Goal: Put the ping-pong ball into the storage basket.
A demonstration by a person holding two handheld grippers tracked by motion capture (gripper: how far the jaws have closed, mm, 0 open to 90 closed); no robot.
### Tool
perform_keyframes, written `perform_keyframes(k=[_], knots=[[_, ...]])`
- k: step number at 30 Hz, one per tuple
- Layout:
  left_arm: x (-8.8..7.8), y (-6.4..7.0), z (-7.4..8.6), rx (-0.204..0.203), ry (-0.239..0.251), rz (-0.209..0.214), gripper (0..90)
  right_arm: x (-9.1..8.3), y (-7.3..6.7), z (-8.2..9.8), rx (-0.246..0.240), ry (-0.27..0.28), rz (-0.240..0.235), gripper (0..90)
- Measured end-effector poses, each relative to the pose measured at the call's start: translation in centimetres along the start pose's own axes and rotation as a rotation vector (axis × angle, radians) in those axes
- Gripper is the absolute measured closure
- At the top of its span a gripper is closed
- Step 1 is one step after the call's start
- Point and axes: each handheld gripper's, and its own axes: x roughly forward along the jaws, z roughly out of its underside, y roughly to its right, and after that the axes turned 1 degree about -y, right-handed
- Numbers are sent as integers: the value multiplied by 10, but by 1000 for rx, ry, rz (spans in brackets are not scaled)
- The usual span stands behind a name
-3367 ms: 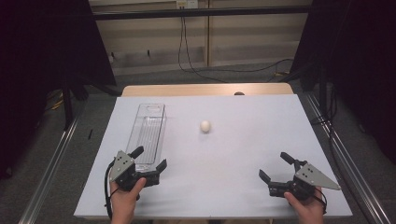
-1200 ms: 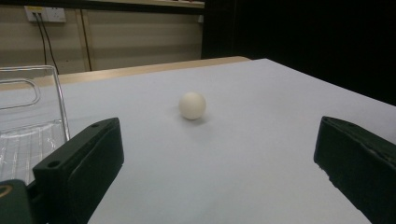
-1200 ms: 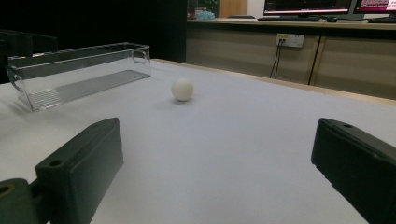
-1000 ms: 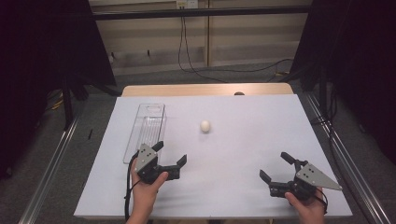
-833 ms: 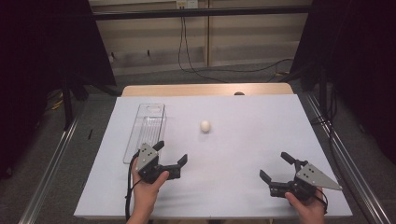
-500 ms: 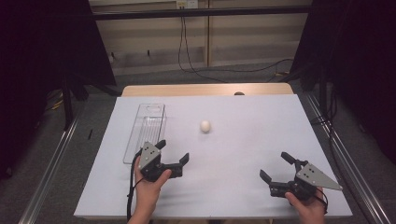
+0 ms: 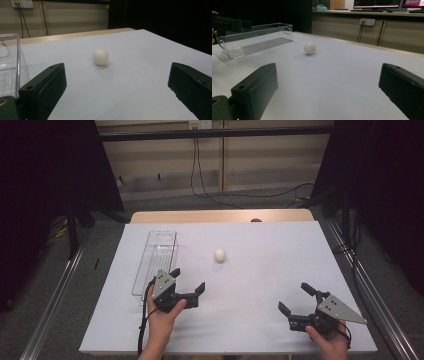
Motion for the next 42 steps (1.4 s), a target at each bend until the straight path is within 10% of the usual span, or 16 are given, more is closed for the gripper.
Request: perform_keyframes(k=[42], knots=[[35, 8, -9, -29, -21, -4, 24, 0, 1, 0, 1, 2, -3, 16]])
